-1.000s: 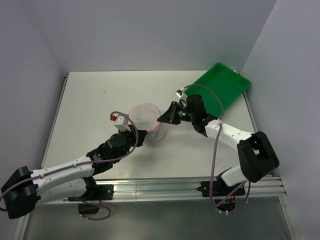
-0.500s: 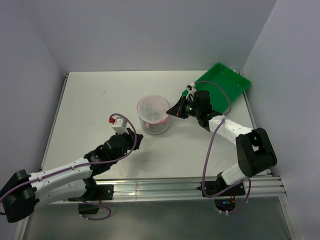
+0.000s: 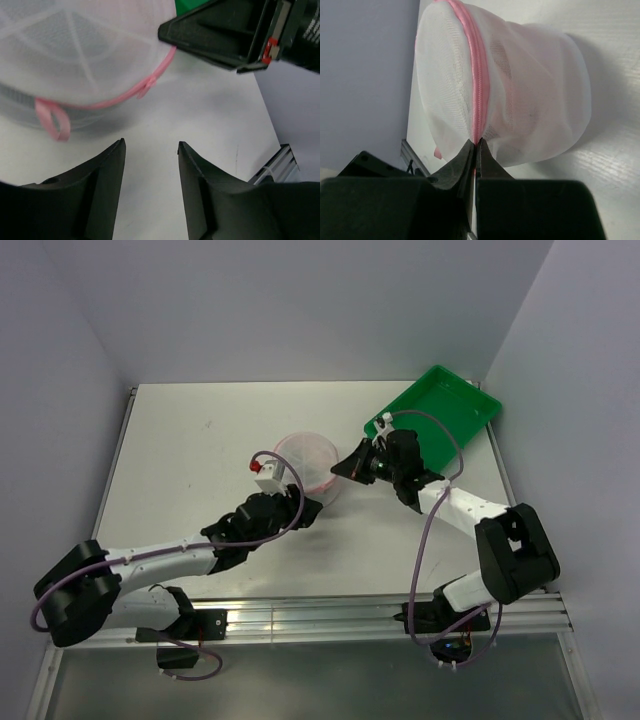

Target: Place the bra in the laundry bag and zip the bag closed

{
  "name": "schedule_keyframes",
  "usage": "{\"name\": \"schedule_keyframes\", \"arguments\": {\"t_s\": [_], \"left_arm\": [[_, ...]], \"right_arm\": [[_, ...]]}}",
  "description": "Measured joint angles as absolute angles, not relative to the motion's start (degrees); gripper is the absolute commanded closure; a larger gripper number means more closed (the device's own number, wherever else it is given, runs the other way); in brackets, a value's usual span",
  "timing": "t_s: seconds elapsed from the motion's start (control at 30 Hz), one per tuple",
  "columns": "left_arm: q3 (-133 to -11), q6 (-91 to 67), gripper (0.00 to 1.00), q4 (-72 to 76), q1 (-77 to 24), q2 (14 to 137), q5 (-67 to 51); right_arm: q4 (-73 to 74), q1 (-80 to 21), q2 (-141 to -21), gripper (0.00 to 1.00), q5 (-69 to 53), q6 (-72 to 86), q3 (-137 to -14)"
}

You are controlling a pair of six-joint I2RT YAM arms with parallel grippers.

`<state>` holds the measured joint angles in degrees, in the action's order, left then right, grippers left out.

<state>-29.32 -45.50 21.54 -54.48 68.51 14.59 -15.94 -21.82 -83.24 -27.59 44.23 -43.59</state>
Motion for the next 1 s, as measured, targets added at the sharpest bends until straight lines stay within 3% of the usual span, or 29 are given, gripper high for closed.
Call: {"name": "schedule_keyframes", "arguments": {"t_s": [0.5, 0.9, 1.0], "left_arm": [[-32.0, -47.4, 0.48, 29.4, -54.5, 77.8, 16.9], [-31.9, -47.8, 0.97, 30.6, -54.6, 77.8, 19.2], [-31.7, -47.8, 1.00, 30.5, -54.6, 77.5, 19.2]], "right_arm": [[-20.7, -28.9, -77.4, 1.00, -23.0, 49.9, -37.7], [-23.2, -30.6, -77.4, 1.00, -20.7, 50.5, -36.6], [-23.1, -30.8, -77.4, 1.00, -20.2, 50.5, -36.3]]}}
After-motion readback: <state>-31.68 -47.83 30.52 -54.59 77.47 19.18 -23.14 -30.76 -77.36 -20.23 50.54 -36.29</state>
